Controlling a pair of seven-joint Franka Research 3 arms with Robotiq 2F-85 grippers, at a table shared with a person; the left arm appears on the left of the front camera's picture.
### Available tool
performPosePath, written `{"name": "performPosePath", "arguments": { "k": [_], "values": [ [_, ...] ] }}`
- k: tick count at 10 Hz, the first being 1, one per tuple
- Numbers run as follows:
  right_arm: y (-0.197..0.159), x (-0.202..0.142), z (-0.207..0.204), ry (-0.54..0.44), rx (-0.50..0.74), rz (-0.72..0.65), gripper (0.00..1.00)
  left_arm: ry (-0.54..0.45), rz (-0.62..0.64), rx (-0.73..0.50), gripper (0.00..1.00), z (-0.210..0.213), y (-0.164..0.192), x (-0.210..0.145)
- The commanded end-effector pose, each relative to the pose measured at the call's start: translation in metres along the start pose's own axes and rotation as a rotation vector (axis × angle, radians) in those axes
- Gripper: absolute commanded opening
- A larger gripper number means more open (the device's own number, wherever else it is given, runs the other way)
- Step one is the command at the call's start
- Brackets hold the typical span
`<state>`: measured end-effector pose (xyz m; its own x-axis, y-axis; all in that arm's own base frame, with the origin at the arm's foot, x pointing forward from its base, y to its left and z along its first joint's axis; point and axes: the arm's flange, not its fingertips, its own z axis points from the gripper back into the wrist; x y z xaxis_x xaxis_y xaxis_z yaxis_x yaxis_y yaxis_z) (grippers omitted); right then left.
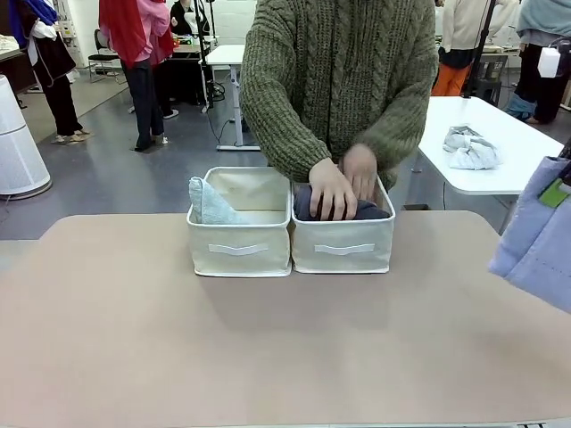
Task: Sort the towels based on their folding style.
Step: Pick up another triangle-folded towel from the table and place it in the left Fabric basket.
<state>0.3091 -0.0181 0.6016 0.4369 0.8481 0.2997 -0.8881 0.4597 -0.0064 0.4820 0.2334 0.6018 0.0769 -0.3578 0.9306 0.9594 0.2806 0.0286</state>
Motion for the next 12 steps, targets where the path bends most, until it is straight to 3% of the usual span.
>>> {"name": "performPosePath", "arguments": {
  "k": [1, 2, 12],
  "values": [
    [-0.0064, -0.0085, 0.0019, -0.007, -0.075, -0.059, 0.18, 0.009, 0.004, 0.010, 1.00, -0.0018, -0.0027, 0.0010],
    [0.0000, 0.0000, 0.0000, 0.000, 0.000, 0.000, 0.18, 0.009, 0.004, 0.010, 1.00, -0.0018, -0.0027, 0.0010],
    [0.0000, 0.0000, 0.0000, 0.000, 0.000, 0.000, 0.18, 0.009, 0.004, 0.010, 1.00, -0.0018, -0.0027, 0.0010]
  ]
}}
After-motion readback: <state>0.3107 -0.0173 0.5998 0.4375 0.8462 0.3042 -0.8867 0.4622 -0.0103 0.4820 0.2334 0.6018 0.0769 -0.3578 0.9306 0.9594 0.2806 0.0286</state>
